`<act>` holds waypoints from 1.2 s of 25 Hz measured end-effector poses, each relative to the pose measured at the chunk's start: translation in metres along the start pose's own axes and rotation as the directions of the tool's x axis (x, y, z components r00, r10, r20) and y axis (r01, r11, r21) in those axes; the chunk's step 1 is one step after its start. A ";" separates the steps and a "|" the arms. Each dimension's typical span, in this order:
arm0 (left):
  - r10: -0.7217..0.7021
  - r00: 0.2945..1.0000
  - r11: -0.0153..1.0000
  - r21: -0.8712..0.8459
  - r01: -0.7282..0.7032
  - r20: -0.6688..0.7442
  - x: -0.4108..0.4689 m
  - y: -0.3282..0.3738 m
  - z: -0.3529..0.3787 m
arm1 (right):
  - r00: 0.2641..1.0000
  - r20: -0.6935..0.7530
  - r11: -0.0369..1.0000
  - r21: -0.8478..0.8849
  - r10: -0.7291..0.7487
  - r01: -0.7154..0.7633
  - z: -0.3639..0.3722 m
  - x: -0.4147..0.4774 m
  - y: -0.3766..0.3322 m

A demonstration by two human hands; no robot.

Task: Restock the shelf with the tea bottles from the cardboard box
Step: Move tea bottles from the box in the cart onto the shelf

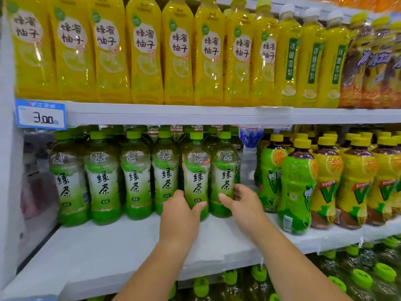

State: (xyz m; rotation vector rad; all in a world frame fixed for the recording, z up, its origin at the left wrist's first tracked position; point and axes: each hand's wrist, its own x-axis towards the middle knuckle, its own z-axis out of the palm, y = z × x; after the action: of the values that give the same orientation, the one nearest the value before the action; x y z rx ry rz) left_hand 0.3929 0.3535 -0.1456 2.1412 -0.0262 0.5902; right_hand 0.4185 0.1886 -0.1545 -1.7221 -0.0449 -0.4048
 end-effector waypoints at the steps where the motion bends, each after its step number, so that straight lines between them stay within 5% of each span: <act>1: 0.018 1.000 0.999 0.026 -0.018 -0.014 0.002 -0.001 0.004 | 1.000 -0.011 1.000 0.002 0.010 -0.010 0.002 0.006 0.003; 8: 0.104 0.991 0.915 0.398 -0.064 -0.079 0.003 0.005 0.017 | 1.000 -0.016 0.997 0.074 -0.011 0.013 0.008 0.030 0.017; 30: 0.188 0.977 0.916 0.377 -0.139 -0.096 0.016 -0.006 0.017 | 0.999 -0.025 0.997 0.068 -0.027 0.028 0.007 0.032 0.025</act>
State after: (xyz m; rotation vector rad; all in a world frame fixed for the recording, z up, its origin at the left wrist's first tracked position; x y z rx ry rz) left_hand 0.4155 0.3473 -0.1518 2.4750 -0.0246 0.8924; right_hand 0.4566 0.1846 -0.1694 -1.6506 -0.0644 -0.4395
